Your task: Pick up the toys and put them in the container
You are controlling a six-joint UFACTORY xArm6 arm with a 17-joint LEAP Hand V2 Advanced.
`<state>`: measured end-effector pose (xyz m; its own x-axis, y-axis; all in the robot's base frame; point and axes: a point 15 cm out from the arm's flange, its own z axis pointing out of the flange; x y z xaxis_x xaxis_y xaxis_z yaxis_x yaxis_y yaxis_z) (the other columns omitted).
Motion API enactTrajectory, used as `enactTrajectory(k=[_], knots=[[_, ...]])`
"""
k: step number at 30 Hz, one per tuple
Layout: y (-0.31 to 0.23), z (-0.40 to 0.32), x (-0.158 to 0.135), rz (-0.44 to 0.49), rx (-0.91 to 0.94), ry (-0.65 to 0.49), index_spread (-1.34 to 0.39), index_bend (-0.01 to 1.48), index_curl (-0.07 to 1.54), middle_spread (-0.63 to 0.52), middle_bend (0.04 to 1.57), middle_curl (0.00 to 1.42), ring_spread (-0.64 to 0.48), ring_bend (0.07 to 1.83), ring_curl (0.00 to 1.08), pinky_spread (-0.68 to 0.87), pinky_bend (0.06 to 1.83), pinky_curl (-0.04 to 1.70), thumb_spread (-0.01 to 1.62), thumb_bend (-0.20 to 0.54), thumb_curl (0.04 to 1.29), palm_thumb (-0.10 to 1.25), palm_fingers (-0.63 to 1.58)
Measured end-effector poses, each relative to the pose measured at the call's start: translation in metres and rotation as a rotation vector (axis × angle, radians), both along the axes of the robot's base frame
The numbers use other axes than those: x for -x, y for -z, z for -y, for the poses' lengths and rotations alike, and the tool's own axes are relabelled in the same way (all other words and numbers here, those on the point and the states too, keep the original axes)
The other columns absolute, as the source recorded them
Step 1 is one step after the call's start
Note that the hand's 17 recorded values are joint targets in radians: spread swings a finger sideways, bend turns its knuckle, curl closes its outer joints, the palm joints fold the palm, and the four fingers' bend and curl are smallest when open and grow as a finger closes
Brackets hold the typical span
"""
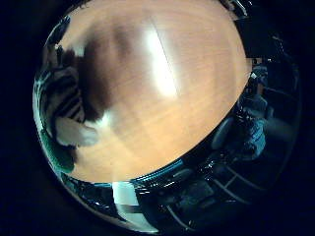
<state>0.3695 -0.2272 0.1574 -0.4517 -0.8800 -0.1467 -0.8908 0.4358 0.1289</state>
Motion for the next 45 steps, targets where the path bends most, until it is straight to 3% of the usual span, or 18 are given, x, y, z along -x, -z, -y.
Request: enactTrajectory(k=[7, 11, 14, 16, 19, 21, 23, 28, 31, 40, 45], knots=[[0.019, -0.002, -0.003, -0.022, 0.0, -0.019, -0.12, 0.14, 0.25, 0.21, 0.25, 0.34, 0.26, 0.39, 0.26, 0.49, 0.48, 0.29, 1.08, -0.023, 0.27, 0.45, 0.14], [0.029, -0.004, 0.0, -0.05, -0.001, -0.042, -0.11, 0.14, 0.23, 0.12, 0.31, 0.36, 0.21, 0.48, 0.28, 0.45, 0.52, 0.29, 1.07, -0.017, 0.28, 0.48, 0.24], [0.032, -0.005, 0.001, -0.058, 0.001, -0.051, -0.12, 0.15, 0.24, 0.02, 0.38, 0.39, 0.07, 0.59, 0.3, 0.39, 0.52, 0.28, 1.07, -0.015, 0.28, 0.53, 0.38], [0.032, -0.006, 0.0, -0.058, 0.001, -0.054, -0.16, 0.17, 0.24, -0.07, 0.47, 0.42, -0.06, 0.71, 0.33, 0.27, 0.52, 0.27, 1.07, -0.012, 0.29, 0.57, 0.52], [0.029, -0.007, 0.001, -0.06, -0.001, -0.058, -0.27, 0.2, 0.27, -0.19, 0.6, 0.5, -0.2, 0.93, 0.42, -0.05, 0.73, 0.32, 1.07, -0.007, 0.31, 0.67, 0.89], [0.024, -0.007, 0.001, -0.056, 0.002, -0.06, -0.33, 0.26, 0.33, -0.25, 0.66, 0.57, -0.25, 1.0, 0.48, -0.2, 0.85, 0.38, 1.08, -0.009, 0.32, 0.73, 1.0], [0.016, -0.005, -0.001, -0.043, 0.01, -0.06, -0.39, 0.41, 0.42, -0.28, 0.77, 0.65, -0.27, 1.06, 0.53, -0.27, 0.98, 0.45, 1.08, -0.01, 0.32, 0.77, 1.14], [-0.014, -0.005, 0.008, -0.038, 0.022, -0.064, -0.41, 0.8, 0.69, -0.28, 1.01, 0.82, -0.27, 1.24, 0.64, -0.26, 1.19, 0.6, 1.12, 0.007, 0.34, 0.91, 1.13], [-0.041, -0.003, 0.016, -0.026, 0.042, -0.066, -0.38, 0.92, 0.78, -0.27, 1.09, 0.89, -0.27, 1.3, 0.69, -0.24, 1.27, 0.68, 1.15, 0.026, 0.37, 1.0, 1.08], [-0.154, -0.004, 0.046, -0.026, 0.113, -0.094, -0.31, 1.04, 0.92, -0.25, 1.19, 1.0, -0.26, 1.38, 0.79, -0.19, 1.34, 0.85, 1.15, -0.01, 0.47, 1.08, 0.97], [-0.23, -0.012, 0.058, 0.026, 0.203, -0.124, -0.3, 1.05, 0.95, -0.24, 1.2, 1.02, -0.26, 1.39, 0.82, -0.18, 1.34, 0.91, 1.14, -0.011, 0.5, 1.07, 0.95]])
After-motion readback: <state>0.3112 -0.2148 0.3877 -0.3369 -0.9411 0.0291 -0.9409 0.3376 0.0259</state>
